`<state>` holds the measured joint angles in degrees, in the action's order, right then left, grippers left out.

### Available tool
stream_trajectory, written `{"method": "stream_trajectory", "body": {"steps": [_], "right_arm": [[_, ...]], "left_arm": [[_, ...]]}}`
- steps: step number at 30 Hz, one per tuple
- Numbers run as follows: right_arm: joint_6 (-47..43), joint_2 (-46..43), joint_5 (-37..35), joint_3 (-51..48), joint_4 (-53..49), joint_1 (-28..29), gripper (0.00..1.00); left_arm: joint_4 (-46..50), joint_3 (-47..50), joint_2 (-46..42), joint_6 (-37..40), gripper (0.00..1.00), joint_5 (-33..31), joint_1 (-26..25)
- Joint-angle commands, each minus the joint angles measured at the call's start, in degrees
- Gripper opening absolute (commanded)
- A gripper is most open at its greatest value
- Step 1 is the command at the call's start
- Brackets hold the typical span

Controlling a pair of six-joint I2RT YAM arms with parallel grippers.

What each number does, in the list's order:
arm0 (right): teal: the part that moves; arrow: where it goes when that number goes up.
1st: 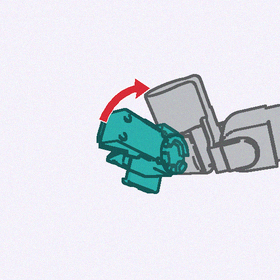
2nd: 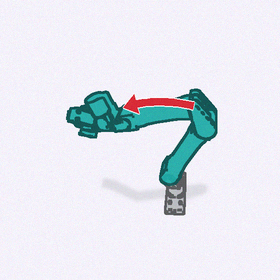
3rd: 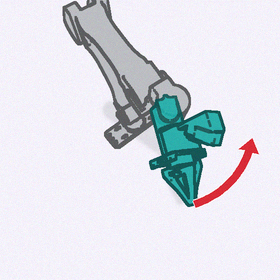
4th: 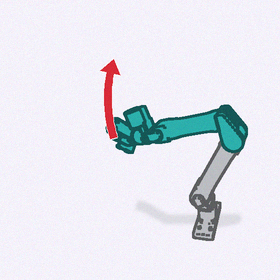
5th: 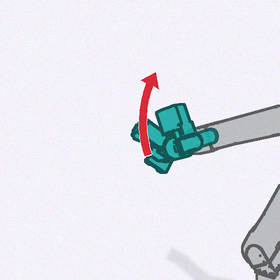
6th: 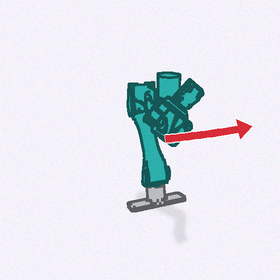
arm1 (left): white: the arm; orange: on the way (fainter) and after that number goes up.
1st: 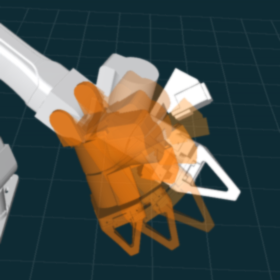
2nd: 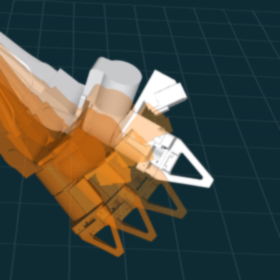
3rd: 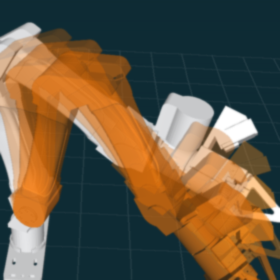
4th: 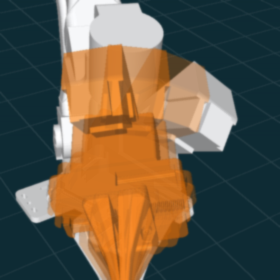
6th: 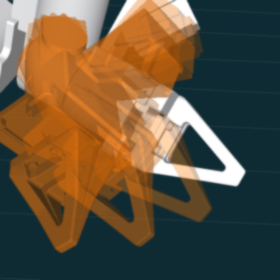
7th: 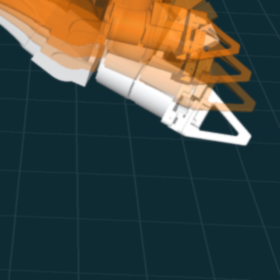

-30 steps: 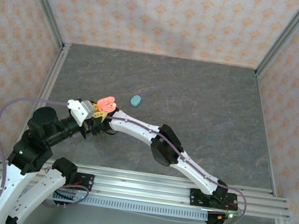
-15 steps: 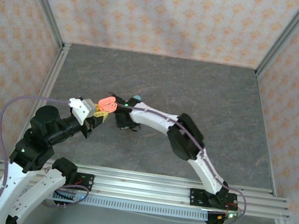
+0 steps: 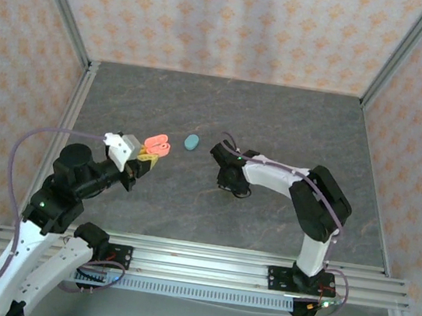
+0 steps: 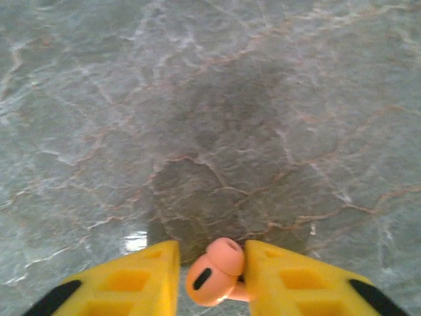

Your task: Insert wireless bluetooth earbuds into charging case

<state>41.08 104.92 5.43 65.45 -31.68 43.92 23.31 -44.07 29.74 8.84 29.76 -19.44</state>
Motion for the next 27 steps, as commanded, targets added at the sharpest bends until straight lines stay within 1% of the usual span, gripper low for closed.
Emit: {"method": "stream_trajectory", "body": {"steps": [1, 4, 7, 10, 15, 18, 22, 27], "right_arm": [[3.75, -0.88, 4.34, -1.17, 2.27, 0.06, 0.42], [4.74, -1.41, 6.53, -0.11, 3.12, -0.04, 0.48], [4.00, -2.53, 5.89, 1.20, 1.28, -0.56, 0.48], [2.59, -4.17, 5.12, 1.99, -1.14, -1.84, 0.45], [0.90, -7.25, 5.13, 0.95, -2.35, -4.50, 0.42], [-0.32, -6.84, 5.38, 0.18, -3.43, -6.15, 0.39], [-1.26, -6.14, 4.67, -1.48, -3.99, -6.83, 0.29], [-1.24, -5.40, 4.44, -4.20, -2.70, -6.83, 0.26]], "left_arm": [[-4.60, 0.14, 1.37, -1.48, 0.00, 1.61, 0.09], [-4.81, -0.18, 2.07, -1.63, 0.00, 1.71, 0.11], [-4.61, -0.06, 2.09, -1.41, 0.00, 1.62, 0.08], [-4.05, 0.30, 1.83, -1.15, 0.00, 1.45, 0.06], [-4.32, 1.18, 1.55, -1.41, 0.00, 1.36, 0.05], [-5.03, 1.44, 1.74, -1.63, 0.00, 1.44, 0.08], [-4.77, 1.02, 1.90, -1.36, 0.00, 1.38, 0.09], [-4.53, 1.19, 1.77, -1.35, 0.00, 1.36, 0.05]]}}
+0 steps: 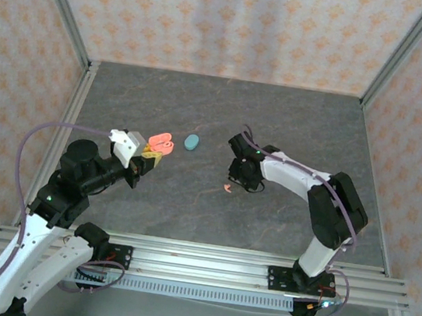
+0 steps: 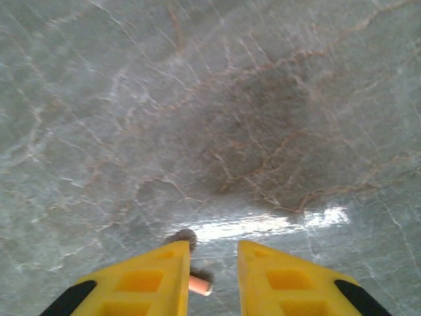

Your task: Insert wireless bluetooth earbuds into charging case

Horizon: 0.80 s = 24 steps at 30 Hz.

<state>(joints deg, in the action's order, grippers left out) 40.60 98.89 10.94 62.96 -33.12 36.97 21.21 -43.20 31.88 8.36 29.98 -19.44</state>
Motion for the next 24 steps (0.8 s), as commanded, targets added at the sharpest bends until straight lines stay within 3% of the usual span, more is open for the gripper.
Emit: {"method": "stream_trajectory", "body": {"steps": [1, 13, 24], "right_arm": [[-0.62, 1.01, -0.42, -2.21, -0.67, 0.20, 0.25], [2.90, 2.40, 3.95, -3.22, 1.50, 4.37, 0.21], [3.65, 0.03, 3.56, -0.77, -1.96, 5.74, 0.21]], "left_arm": [[-2.43, 0.41, -0.31, -0.93, 0.00, 1.14, 0.08], [-2.93, -0.06, 0.46, -0.80, 0.00, 1.31, 0.08], [-3.12, -0.05, 0.75, -0.80, 0.00, 1.40, 0.05]]}}
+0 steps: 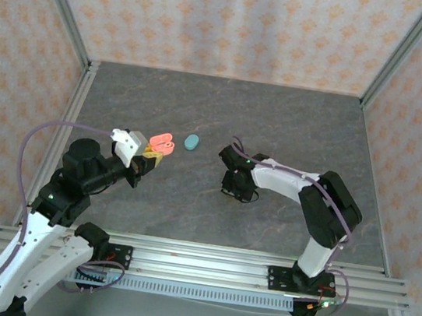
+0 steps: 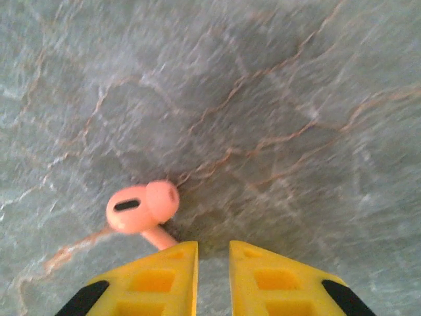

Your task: Insert wireless bluetooth earbuds into charging case

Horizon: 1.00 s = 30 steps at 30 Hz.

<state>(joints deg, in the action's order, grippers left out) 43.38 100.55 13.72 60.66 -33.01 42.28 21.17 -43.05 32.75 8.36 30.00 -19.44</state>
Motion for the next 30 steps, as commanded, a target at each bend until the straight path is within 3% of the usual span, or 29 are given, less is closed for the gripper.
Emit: {"method": "stream_trajectory", "body": {"steps": [1, 10, 13, 19, 30], "right_arm": [[0.88, -1.74, 0.79, 1.96, -2.49, 0.43, 0.21], [0.36, -5.79, 0.69, 3.06, -3.05, -0.47, 0.22], [-0.52, -6.06, 1.38, 3.31, -2.79, -1.94, 0.29], [-3.66, -2.82, 2.70, 6.20, -3.49, -3.70, 0.43], [-8.48, 5.73, 4.05, 11.12, -6.58, -3.79, 0.46]], "left_arm": [[-3.09, -0.24, -0.20, -0.76, 0.00, 1.37, 0.03], [-2.75, 0.14, -0.76, -0.80, 0.00, 1.37, 0.10], [-3.40, 0.42, -0.67, -1.31, 0.00, 1.71, 0.03], [-3.60, 0.48, -0.58, -1.77, 0.00, 2.11, 0.05], [-2.89, 0.35, -0.67, -1.35, 0.00, 1.64, 0.03]]}}
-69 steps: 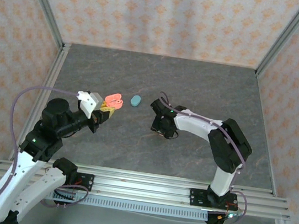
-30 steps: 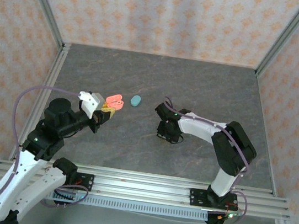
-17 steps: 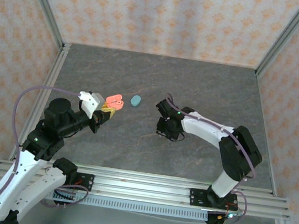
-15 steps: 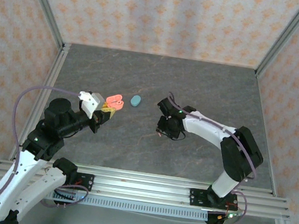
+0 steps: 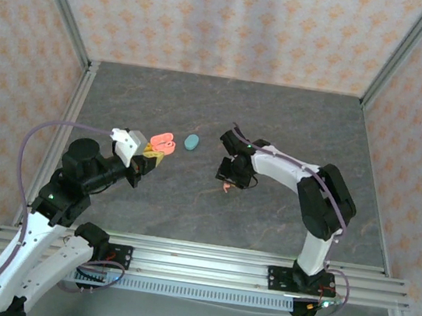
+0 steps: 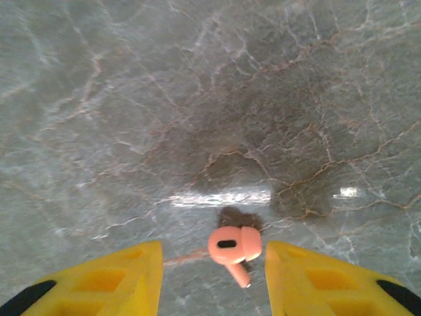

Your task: Insert wireless bluetooth earbuds into charging case

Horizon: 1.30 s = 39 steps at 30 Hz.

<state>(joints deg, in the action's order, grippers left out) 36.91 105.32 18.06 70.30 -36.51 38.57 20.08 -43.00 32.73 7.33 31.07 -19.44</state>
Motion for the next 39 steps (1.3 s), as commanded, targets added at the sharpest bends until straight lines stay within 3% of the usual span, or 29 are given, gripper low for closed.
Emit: {"method": "stream_trajectory", "body": {"steps": [1, 14, 24, 32, 39], "right_arm": [[-2.35, 1.13, -0.55, 1.63, -3.38, 0.02, 0.46], [-4.67, 4.57, -1.75, 3.15, -4.70, 0.28, 0.45], [-5.62, 7.26, -2.33, 5.79, -6.02, 1.07, 0.31], [-4.88, 3.54, -4.18, 5.42, -6.32, 1.25, 0.25], [-2.30, -5.87, -8.14, 2.73, -2.59, 1.34, 0.22]], "left_arm": [[-1.79, 0.33, -0.67, -0.30, 0.00, 0.57, 0.08], [-2.28, 0.35, 0.05, -0.44, 0.00, 0.82, 0.09], [-3.24, 1.10, -0.01, -0.58, 0.00, 1.22, 0.10], [-7.06, 2.53, 1.68, -1.42, 0.00, 4.41, 0.11], [-11.98, 4.42, 1.94, -2.91, 0.00, 5.14, 0.05]]}}
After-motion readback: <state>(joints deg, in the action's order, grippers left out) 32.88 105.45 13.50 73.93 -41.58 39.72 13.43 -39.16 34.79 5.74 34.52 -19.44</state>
